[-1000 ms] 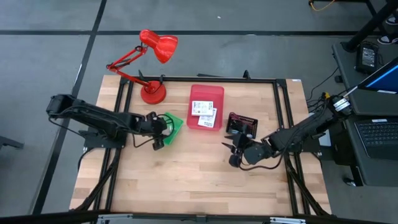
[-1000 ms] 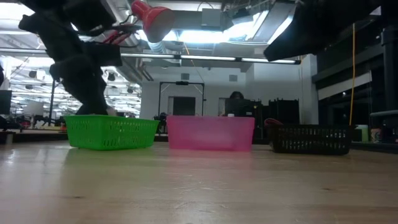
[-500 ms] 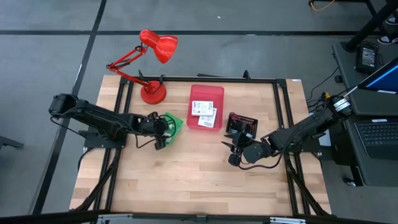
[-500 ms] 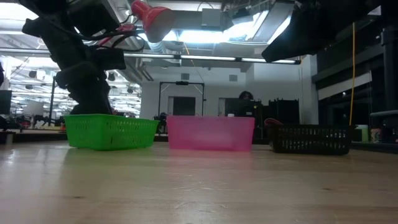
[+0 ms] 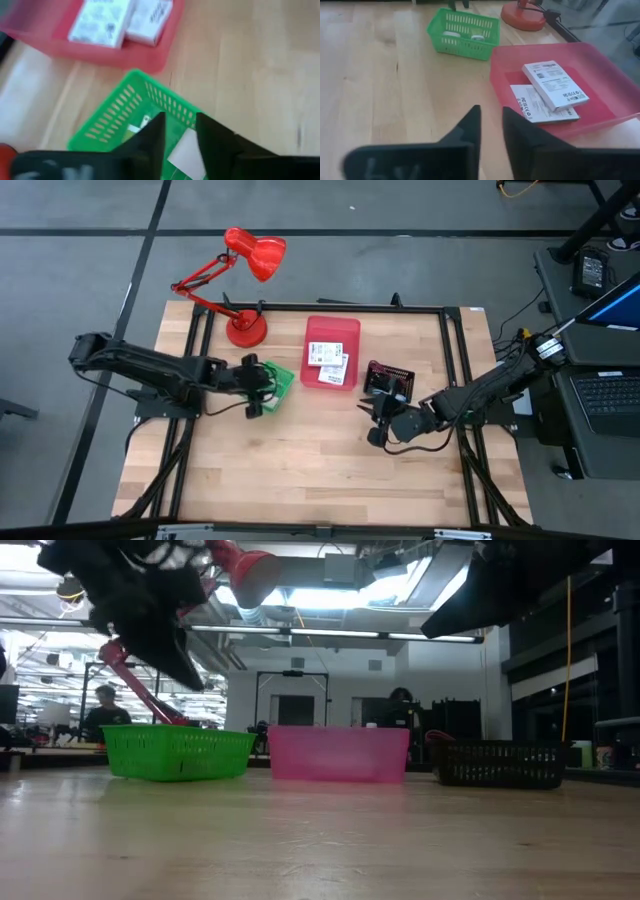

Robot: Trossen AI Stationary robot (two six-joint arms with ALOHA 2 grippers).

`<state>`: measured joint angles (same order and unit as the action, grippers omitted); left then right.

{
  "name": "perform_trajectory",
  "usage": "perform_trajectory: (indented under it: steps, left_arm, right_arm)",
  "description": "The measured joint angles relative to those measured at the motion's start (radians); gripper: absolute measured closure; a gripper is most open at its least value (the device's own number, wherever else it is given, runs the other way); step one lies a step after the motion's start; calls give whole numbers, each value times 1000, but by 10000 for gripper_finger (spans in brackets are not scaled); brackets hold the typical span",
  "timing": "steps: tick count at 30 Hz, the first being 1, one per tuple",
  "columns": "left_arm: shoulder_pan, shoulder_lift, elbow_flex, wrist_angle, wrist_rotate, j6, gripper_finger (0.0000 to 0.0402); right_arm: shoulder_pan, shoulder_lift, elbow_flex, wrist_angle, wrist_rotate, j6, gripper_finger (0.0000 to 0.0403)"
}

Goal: Pick and place items into bin
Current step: Return to Home Position

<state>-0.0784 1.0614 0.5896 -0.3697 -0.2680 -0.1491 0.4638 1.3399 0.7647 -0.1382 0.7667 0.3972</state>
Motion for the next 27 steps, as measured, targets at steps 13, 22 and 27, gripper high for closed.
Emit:
perform_trajectory:
  steps: [13, 22, 27]
  left_arm:
    - [0, -441, -248, 216, 2, 34, 400]
    - [18, -724, -434, 363, 54, 107, 400]
    - [42, -868, -435, 296, 57, 156, 400]
  right_arm:
    - [-5, -42, -13, 3, -88, 1, 402]
    - [-29, -65, -197, 313, -100, -49, 403]
    - [-75, -168, -235, 337, -141, -105, 403]
